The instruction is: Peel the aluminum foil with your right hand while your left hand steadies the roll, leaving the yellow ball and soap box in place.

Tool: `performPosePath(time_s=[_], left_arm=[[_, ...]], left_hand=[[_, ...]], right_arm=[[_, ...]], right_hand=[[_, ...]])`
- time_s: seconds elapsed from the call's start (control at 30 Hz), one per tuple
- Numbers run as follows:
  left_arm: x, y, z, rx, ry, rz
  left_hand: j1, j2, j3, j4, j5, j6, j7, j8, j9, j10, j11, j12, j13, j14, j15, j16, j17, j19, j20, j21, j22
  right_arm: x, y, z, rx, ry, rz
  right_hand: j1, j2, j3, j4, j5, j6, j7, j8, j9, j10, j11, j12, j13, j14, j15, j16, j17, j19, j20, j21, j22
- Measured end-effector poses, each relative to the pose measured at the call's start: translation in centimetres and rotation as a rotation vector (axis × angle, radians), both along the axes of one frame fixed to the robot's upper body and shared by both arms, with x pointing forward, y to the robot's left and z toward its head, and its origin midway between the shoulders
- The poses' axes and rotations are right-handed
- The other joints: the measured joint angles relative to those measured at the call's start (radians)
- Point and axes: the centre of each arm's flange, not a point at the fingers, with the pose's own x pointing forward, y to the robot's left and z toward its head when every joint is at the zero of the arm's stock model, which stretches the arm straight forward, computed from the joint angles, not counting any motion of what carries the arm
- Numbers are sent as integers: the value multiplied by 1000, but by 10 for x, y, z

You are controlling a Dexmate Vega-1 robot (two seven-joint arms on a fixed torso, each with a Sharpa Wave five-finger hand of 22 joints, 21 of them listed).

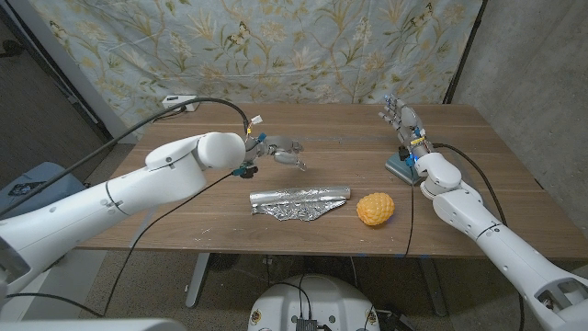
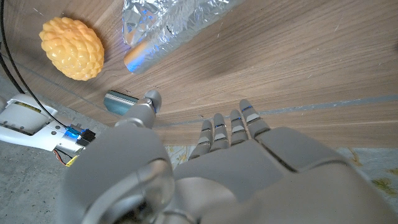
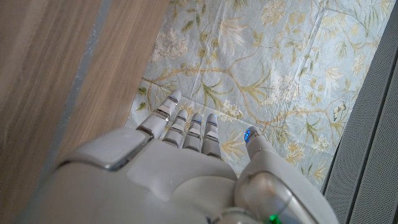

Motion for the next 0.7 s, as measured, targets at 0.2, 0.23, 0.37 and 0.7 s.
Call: performPosePath(time_s=[0.2,0.23,0.37,0.7], left_arm=[[-1,-4,-5,17,2,-2],[-1,-5,-6,23,4,-3],[-1,-8,-7,42,7,-5],[0,-13,-10,89,13,-8]], left_hand=[[11,-2,-7,-1,-13,-26,2,-7,5,-27,1,7,18,-27,-2,0,14,-22,0,-7,5],[10,-2,-7,-1,-15,-32,1,-12,5,-38,5,10,21,-34,-2,0,16,-23,-1,-7,5],[24,-8,-11,-5,-15,-46,1,-16,5,-58,3,11,33,-43,-1,0,25,-34,-2,-7,5],[48,-17,-27,-4,-37,-95,-1,-23,5,-109,8,19,60,-88,2,-5,42,-65,-6,-13,9]], right_arm=[[-1,0,-2,14,-4,2],[-1,0,-2,17,-5,2],[-2,-1,-3,26,-8,1],[-4,-5,-8,53,-13,-8]], right_hand=[[0,0,0,0,0,-6,-6,0,0,-5,5,0,0,-5,-5,0,0,0,0,0,0],[0,0,0,0,0,-6,-6,0,0,-6,6,0,0,-5,-5,0,0,0,0,0,0],[0,0,0,0,0,-6,-6,0,0,-5,6,0,0,-9,-2,0,0,-5,5,0,0],[0,0,0,0,0,-5,-5,0,0,-8,3,0,0,-9,-2,0,0,-5,5,0,0]])
